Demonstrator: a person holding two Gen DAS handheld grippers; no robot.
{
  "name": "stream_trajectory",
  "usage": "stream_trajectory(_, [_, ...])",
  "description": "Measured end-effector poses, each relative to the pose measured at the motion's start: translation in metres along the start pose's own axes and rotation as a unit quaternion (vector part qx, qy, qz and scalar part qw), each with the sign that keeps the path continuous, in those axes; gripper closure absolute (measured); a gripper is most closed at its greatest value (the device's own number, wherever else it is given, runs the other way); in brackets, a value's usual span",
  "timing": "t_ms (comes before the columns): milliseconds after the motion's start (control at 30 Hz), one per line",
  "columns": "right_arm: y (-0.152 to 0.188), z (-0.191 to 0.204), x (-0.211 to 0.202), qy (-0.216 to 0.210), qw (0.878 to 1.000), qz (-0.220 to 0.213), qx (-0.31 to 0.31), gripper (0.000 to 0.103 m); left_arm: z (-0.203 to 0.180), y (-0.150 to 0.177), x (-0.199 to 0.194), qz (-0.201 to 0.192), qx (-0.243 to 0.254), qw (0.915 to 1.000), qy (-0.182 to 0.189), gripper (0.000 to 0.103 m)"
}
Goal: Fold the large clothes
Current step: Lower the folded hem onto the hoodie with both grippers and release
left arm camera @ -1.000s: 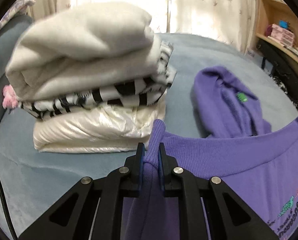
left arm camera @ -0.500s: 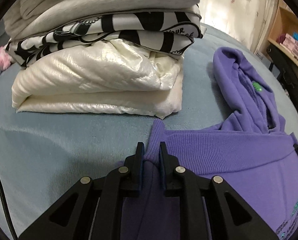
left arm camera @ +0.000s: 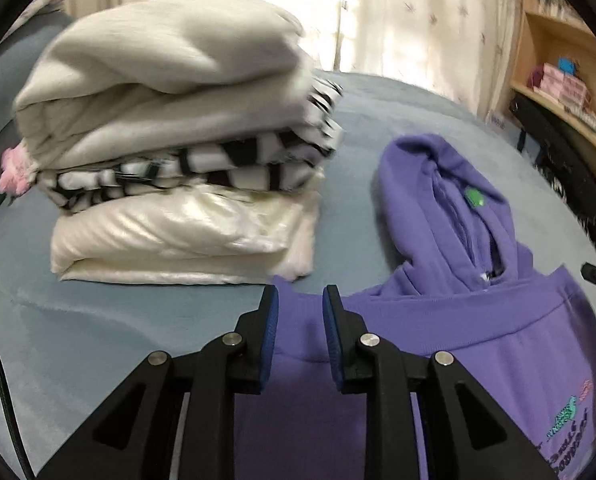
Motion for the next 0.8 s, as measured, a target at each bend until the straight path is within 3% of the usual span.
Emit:
stream_trajectory(133, [0.015,0.008,0.035,0.020,0.999,0.023,-0.013,0.084,-0.009,0.009,0.038,0.039,0.009,0.9990,-0.019,0.084])
stream_trajectory(233, [0.019,-0.019,0.053,0.053,0.998,0.031,0.007,0.091,0.007,0.022,0.060,0.067,-0.032,0.9972,-0.006,0.087])
stream_trajectory(300, [0.013,-0.044,0.052,0.048,0.998,0.021,0.027,0.103,0.015,0.025,0.063,0.066,-0.058,0.9962,0.004,0.090])
stream_trajectory(433, [0.002,-0.073,0.039,0.050,0.997,0.018,0.055,0.103,0.020,0.026,0.062,0.070,-0.070,0.9951,0.011,0.090])
stream_trajectory(633, [0.009,-0.049,-0.001,0.018,0.999,0.030,0.029,0.100,0.000,0.021,0.014,0.053,-0.030,0.9981,0.010,0.086])
stream_trajectory(800, [0.055,0.004,-0.046,-0.047,0.997,0.053,-0.001,0.098,-0.023,0.041,-0.059,0.028,-0.019,0.9985,0.042,0.084])
Point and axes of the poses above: each gripper's, at about its wrist camera, not at the fingertips, and x roughly the way its jaws point, z to its left, y to its underside, the point moved 8 cm from there along x, roughly the way its jaws point, and after that the axes turned 9 degrees about x, right-handed, at the moved point
